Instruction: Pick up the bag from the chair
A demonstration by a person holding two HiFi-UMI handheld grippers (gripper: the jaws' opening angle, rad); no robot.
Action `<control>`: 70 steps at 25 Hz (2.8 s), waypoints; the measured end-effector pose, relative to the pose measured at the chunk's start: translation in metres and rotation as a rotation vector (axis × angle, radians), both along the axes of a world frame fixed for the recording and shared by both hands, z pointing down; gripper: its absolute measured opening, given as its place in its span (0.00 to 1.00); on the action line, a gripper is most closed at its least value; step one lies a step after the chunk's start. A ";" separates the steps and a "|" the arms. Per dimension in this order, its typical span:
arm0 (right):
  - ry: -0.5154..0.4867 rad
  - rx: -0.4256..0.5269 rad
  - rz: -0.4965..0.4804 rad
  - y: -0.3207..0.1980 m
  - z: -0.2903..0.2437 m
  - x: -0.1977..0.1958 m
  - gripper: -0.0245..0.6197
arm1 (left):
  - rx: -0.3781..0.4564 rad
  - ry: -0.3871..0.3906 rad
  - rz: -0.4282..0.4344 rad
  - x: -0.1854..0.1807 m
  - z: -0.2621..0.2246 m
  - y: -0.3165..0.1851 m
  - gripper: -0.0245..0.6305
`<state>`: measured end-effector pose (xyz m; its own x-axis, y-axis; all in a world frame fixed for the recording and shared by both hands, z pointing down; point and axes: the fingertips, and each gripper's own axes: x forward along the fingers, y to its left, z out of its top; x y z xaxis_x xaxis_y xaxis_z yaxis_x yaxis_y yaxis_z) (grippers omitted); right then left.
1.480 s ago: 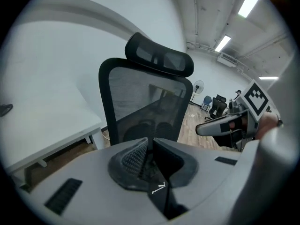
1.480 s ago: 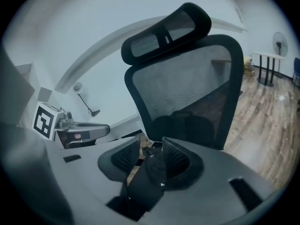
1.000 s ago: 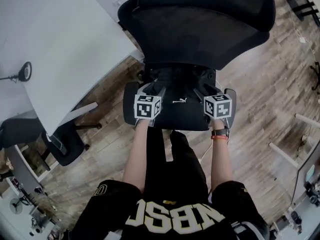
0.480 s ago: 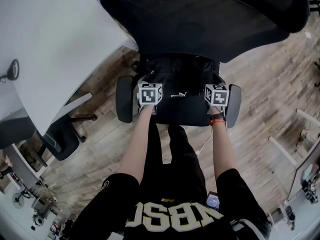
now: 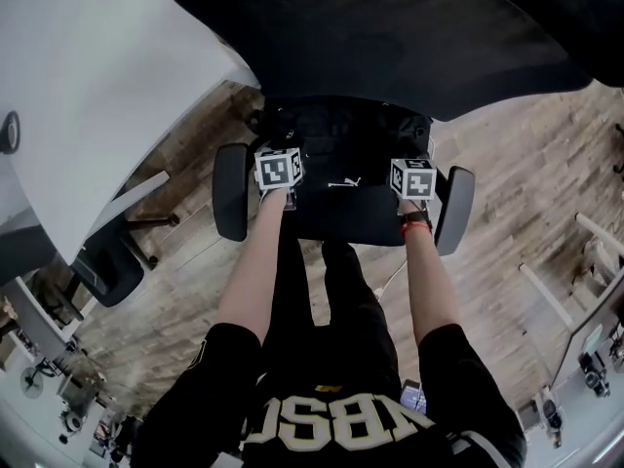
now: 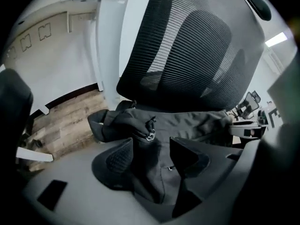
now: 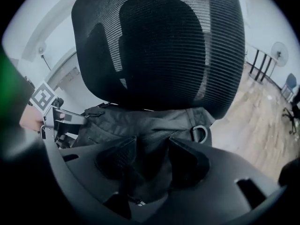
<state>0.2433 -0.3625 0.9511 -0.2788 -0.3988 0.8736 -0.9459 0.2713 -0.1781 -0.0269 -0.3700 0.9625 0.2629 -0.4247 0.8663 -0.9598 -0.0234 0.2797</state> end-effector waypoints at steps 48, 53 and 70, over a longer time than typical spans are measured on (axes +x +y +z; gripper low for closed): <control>-0.230 0.481 0.226 0.011 -0.363 -0.019 0.13 | 0.541 0.017 0.018 0.014 -0.376 -0.003 0.09; -0.258 0.581 0.217 -0.001 -0.414 -0.031 0.13 | 0.644 0.026 0.012 0.004 -0.429 -0.014 0.09; -0.268 0.923 0.153 -0.031 -0.612 -0.049 0.13 | 1.022 0.087 0.016 -0.002 -0.627 -0.039 0.09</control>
<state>0.1939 -0.3936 0.3388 -0.3108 -0.9436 0.1145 -0.9417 0.2894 -0.1714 -0.0288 -0.4094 0.3352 0.3196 -0.9449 0.0703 -0.9346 -0.3022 0.1875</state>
